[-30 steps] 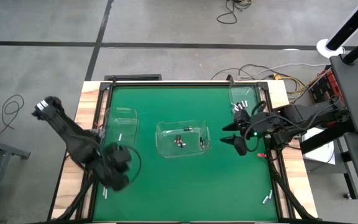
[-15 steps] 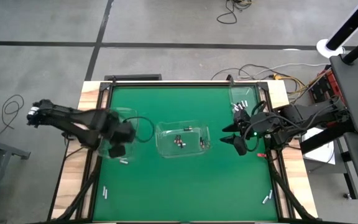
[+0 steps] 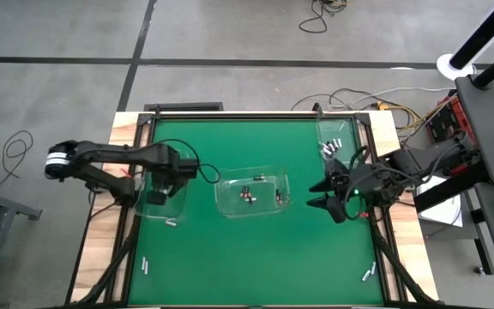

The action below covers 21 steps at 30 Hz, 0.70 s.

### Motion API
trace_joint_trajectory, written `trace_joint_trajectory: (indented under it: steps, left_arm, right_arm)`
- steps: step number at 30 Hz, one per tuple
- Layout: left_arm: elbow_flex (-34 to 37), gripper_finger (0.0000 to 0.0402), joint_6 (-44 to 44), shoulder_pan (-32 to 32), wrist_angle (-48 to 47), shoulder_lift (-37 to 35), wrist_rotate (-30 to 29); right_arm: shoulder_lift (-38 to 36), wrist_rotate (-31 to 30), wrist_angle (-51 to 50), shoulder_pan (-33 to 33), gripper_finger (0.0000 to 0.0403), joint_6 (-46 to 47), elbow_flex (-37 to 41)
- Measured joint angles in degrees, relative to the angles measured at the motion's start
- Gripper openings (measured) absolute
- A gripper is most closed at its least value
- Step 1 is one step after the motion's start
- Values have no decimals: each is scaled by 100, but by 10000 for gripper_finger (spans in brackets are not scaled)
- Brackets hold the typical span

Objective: Sort batteries
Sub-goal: Put the white battery into the bottom left transparent bin

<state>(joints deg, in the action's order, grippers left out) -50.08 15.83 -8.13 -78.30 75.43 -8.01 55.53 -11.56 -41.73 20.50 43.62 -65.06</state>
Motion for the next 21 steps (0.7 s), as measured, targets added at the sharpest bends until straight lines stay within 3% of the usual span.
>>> trace_joint_trajectory:
  steps: [14, 21]
  left_arm:
    - [948, 6, 518, -264, 1221, 716, -11]
    - [1090, 35, 309, -265, 1551, 1060, -738]
  right_arm:
    - [-2, -349, 2, 10, 242, -79, 0]
    - [-2, -349, -1, 10, 251, -7, 0]
